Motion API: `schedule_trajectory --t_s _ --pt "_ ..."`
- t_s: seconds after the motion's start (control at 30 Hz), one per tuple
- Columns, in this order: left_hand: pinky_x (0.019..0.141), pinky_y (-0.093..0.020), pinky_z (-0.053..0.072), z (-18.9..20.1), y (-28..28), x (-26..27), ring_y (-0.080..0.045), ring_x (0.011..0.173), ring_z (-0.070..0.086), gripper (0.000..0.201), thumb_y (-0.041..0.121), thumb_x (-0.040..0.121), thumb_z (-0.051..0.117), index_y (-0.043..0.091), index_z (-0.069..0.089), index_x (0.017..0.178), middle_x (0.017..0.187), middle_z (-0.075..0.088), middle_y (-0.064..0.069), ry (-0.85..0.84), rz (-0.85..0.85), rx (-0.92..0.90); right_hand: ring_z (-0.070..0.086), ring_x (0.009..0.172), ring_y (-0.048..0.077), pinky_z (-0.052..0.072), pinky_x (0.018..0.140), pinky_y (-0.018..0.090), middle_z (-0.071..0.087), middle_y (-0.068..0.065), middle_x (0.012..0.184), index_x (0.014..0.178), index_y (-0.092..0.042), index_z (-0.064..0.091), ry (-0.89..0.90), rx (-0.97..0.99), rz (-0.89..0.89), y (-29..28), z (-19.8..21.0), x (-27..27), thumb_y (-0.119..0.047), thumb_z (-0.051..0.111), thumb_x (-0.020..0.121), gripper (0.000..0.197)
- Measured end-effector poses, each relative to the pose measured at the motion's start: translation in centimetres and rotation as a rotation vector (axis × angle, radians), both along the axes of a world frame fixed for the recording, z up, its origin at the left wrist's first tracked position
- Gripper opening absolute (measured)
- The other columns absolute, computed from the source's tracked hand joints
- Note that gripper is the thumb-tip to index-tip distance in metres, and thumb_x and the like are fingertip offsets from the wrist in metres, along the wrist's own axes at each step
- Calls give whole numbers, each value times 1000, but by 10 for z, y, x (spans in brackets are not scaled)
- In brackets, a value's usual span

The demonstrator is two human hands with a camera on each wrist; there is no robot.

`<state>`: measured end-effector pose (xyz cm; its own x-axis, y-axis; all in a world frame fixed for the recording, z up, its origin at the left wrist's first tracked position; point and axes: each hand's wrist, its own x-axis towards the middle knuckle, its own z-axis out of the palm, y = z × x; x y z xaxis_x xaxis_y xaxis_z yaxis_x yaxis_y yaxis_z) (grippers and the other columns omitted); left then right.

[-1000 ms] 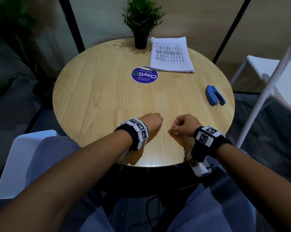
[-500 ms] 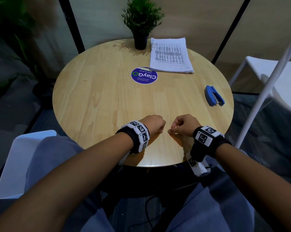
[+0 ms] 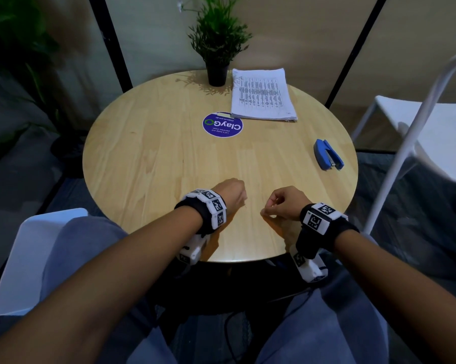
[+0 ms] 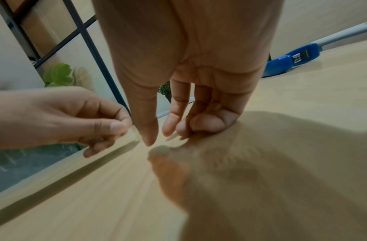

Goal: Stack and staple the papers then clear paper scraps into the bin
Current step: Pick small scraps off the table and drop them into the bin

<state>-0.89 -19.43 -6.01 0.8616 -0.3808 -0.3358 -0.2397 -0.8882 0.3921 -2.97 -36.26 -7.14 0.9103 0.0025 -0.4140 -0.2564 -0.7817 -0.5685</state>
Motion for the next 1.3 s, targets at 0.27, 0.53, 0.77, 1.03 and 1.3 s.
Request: schedule_trajectory --t_s 0.27,0.53,0.77,1.03,1.3 --pt "80 -27 40 29 42 6 -29 93 55 19 6 95 44 4 62 97 99 60 -16 -115 53 -133 55 69 10 40 56 17 60 -2 75 85 -21 67 -32 -81 126 23 -1 -2 -21 76 75 14" --pt "89 -28 41 30 68 -5 -27 110 57 24 13 97 44 -1 60 109 119 63 -13 -112 132 -149 58 85 11 41 71 22 67 0 89 99 -22 76 -75 36 -10 34 0 7 -21 82 70 29" --pt "87 -30 43 27 72 -7 -28 108 57 24 14 97 44 -1 60 109 118 63 -14 -81 147 -144 59 77 3 38 58 9 74 2 86 89 -15 78 -61 119 -52 35 -4 10 -17 82 70 19" --pt "78 -20 34 41 95 -9 -25 109 56 24 15 97 45 -1 59 108 117 62 -12 -144 186 -194 62 71 10 49 59 21 72 3 72 74 -11 77 13 40 -118 38 -6 15 -14 82 69 8" --pt "73 -27 39 69 181 -11 -25 85 55 20 19 96 47 4 59 101 105 64 -15 -254 368 -276 52 53 9 50 46 16 63 -4 57 63 -18 65 15 -8 139 101 28 23 -11 68 83 21"
